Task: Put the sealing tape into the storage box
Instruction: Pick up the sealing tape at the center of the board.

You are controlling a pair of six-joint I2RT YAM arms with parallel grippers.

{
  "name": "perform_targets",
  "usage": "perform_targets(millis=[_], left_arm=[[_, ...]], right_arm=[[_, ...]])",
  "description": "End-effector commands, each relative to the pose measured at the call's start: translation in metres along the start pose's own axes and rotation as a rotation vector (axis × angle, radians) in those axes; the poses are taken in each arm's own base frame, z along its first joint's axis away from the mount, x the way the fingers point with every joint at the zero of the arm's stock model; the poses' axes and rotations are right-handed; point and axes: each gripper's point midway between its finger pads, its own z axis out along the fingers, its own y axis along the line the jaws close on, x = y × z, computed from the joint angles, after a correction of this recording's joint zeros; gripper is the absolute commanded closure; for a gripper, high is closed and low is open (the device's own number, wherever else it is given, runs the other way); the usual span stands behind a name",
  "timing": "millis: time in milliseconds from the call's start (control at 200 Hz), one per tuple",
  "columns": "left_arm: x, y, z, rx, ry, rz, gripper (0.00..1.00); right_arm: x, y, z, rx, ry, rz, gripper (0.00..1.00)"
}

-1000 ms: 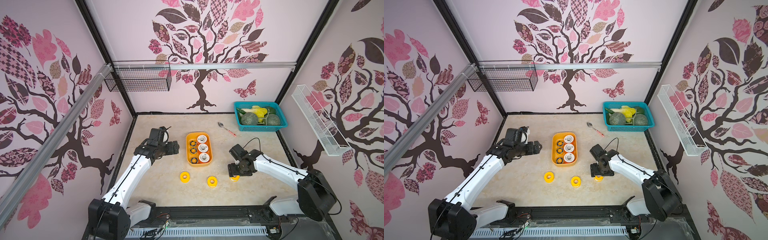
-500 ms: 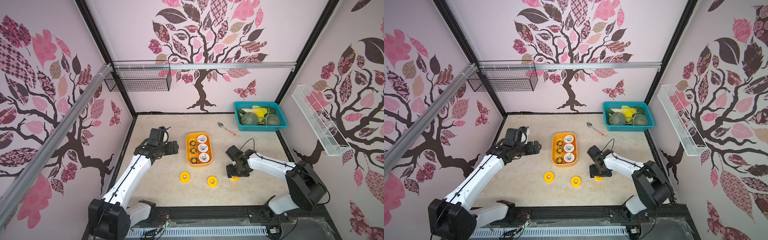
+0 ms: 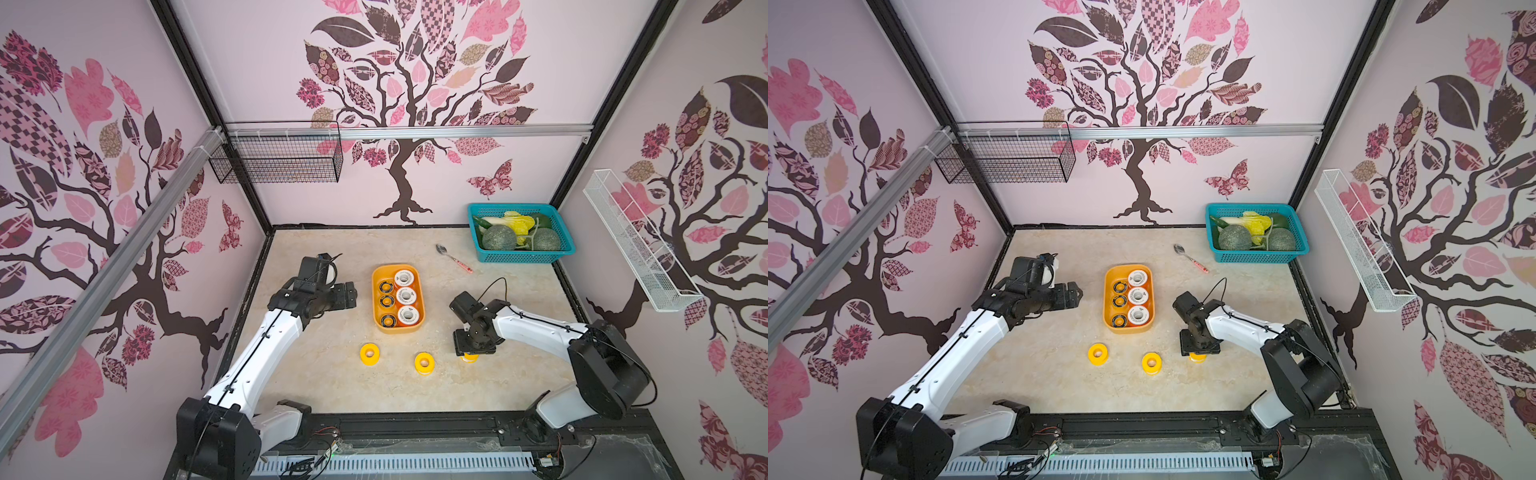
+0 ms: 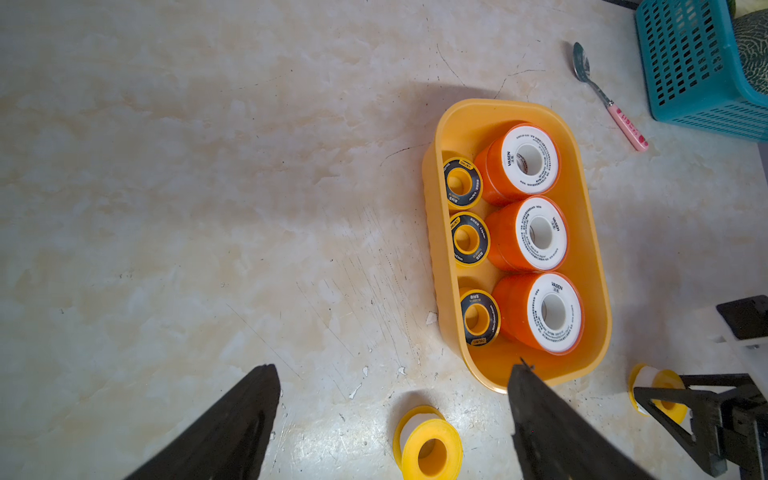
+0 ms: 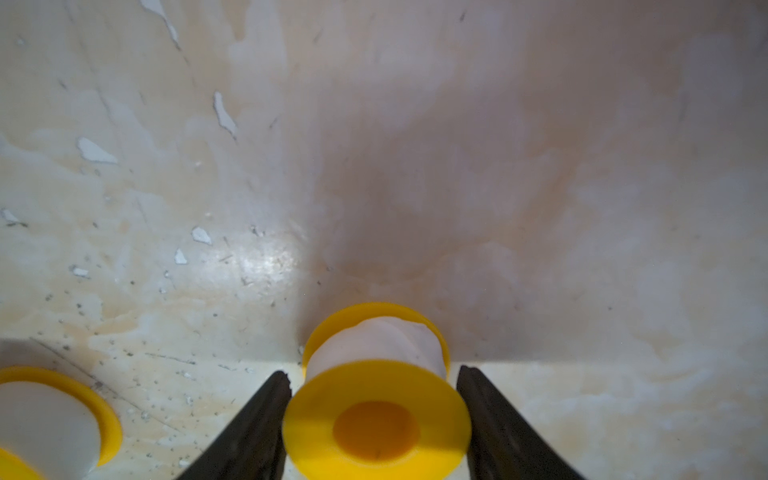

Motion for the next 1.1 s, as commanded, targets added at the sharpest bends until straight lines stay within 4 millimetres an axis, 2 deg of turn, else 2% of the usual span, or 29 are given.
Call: perform_targets(millis=[0,235,355,600,905,1095], left_arm=[[0.000,0.002,-0.002,-0.011,-0.003,0.009,0.08],[0.000,0.003,-0.002,-0.012,-0.003,0.010,0.09],[0.000,0.002,-0.001,-0.011,-0.001,0.011,0.09],[0.000,0.002,-0.002,-0.010,-0.002,0.010,0.09],[0.000,0.001,-0.003,-0.004,-0.004,0.009,0.08],[0.002,0.002,-0.002,-0.006,0.002,0.007,0.08]], right_arm=[[-0.003,0.000,0.000,0.018,-0.009,0.004,0.36],[-0.006,0.001,-0.009,0.013,-0.021,-0.001,0.37],[-0.011,0.006,-0.023,-0.005,-0.034,-0.014,0.37],[-0.033,0.019,-0.060,-0.048,-0.095,-0.051,0.37],[-0.073,0.054,-0.099,-0.148,-0.164,-0.116,0.37],[-0.103,0.085,-0.117,-0.234,-0.197,-0.157,0.37]])
